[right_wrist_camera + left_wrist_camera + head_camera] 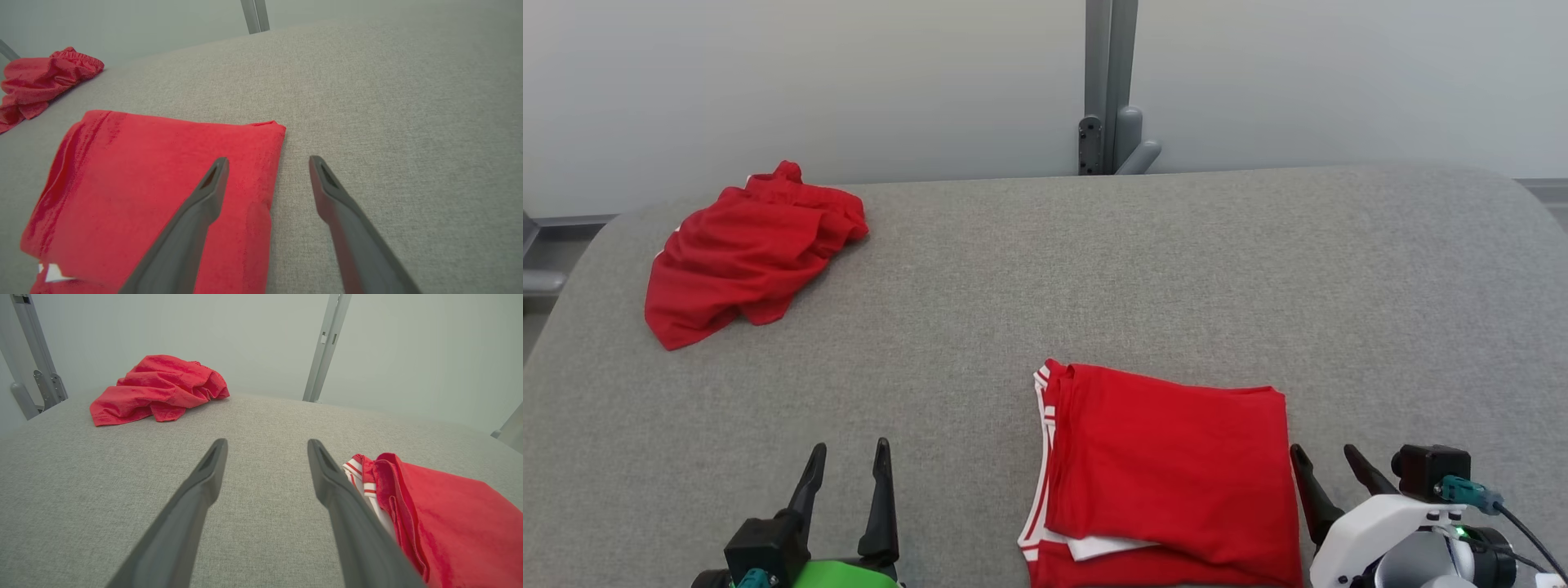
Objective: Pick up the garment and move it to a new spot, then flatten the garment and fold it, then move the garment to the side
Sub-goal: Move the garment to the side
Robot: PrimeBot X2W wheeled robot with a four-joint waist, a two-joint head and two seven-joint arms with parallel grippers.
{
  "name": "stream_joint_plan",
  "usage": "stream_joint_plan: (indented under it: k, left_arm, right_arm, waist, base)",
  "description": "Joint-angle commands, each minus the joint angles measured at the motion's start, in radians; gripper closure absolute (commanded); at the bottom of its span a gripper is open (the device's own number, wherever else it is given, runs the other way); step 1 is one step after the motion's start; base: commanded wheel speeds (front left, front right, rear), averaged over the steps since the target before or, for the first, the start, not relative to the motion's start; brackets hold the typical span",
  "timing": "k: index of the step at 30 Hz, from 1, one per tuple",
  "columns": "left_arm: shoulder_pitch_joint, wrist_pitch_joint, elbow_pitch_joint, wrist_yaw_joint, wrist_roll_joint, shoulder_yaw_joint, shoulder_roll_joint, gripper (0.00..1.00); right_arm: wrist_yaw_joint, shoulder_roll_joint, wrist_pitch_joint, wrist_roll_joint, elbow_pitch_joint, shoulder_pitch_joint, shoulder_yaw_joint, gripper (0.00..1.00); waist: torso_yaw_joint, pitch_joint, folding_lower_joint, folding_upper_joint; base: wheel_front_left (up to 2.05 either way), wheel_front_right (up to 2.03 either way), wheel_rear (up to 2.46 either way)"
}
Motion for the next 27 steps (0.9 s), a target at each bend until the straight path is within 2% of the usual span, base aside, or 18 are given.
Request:
stream_joint_plan:
  k: [1, 13, 18, 19, 20, 24, 25, 26, 27]
  left_arm:
    - [-0.012, 0.001, 0.002, -0.006, 0.004, 0.003, -0.001, 0.0]
    - [-0.039, 0.0, -0.001, -0.009, 0.025, 0.018, -0.005, 0.0]
    - [-0.049, 0.0, 0.002, -0.012, 0.033, 0.02, -0.005, 0.0]
    - [-0.051, 0.001, 0.002, -0.012, 0.036, 0.02, -0.004, 0.0]
    - [-0.055, 0.0, 0.002, -0.011, 0.036, 0.021, -0.006, 0.0]
    - [-0.061, 0.0, 0.003, -0.013, 0.039, 0.023, -0.008, 0.0]
    - [-0.061, 0.0, 0.003, -0.013, 0.038, 0.024, -0.008, 0.0]
    - [-0.063, 0.001, 0.003, -0.012, 0.038, 0.025, -0.008, 0.0]
    - [-0.063, 0.001, 0.004, -0.012, 0.04, 0.025, -0.007, 0.0]
  right_arm:
    - [0.0, -0.017, 0.018, 0.02, 0.02, -0.018, 0.007, 0.0]
    - [0.0, -0.062, 0.133, 0.253, 0.258, -0.158, 0.056, 0.0]
    - [0.0, -0.068, 0.165, 0.325, 0.315, -0.201, 0.097, 0.0]
    - [0.0, -0.071, 0.173, 0.34, 0.325, -0.209, 0.113, 0.07]
    - [0.0, -0.081, 0.182, 0.366, 0.341, -0.223, 0.144, 0.49]
    - [0.0, -0.098, 0.17, 0.4, 0.364, -0.251, 0.195, 0.72]
    - [0.0, -0.102, 0.159, 0.405, 0.367, -0.259, 0.205, 0.89]
    - [0.0, -0.11, 0.148, 0.411, 0.369, -0.269, 0.213, 1.0]
    - [0.0, -0.117, 0.138, 0.415, 0.372, -0.277, 0.222, 1.0]
  waist:
    - [0.013, 0.011, 0.0, 0.0]
    - [0.053, 0.069, 0.0, 0.0]
    - [0.055, 0.087, 0.0, 0.0]
    - [0.055, 0.091, 0.0, 0.0]
    - [0.052, 0.097, 0.0, 0.0]
    - [0.039, 0.106, 0.0, 0.0]
    - [0.035, 0.108, 0.0, 0.0]
    - [0.029, 0.11, 0.0, 0.0]
    - [0.021, 0.111, 0.0, 0.0]
  base:
    - [0.0, 0.0, 0.0]
    - [0.0, 0.0, 0.0]
    - [0.0, 0.0, 0.0]
    - [0.0, 0.0, 0.0]
    - [0.0, 0.0, 0.0]
    - [0.0, 0.0, 0.0]
    - [0.0, 0.0, 0.0]
    - [0.0, 0.0, 0.0]
    - [0.0, 0.0, 0.0]
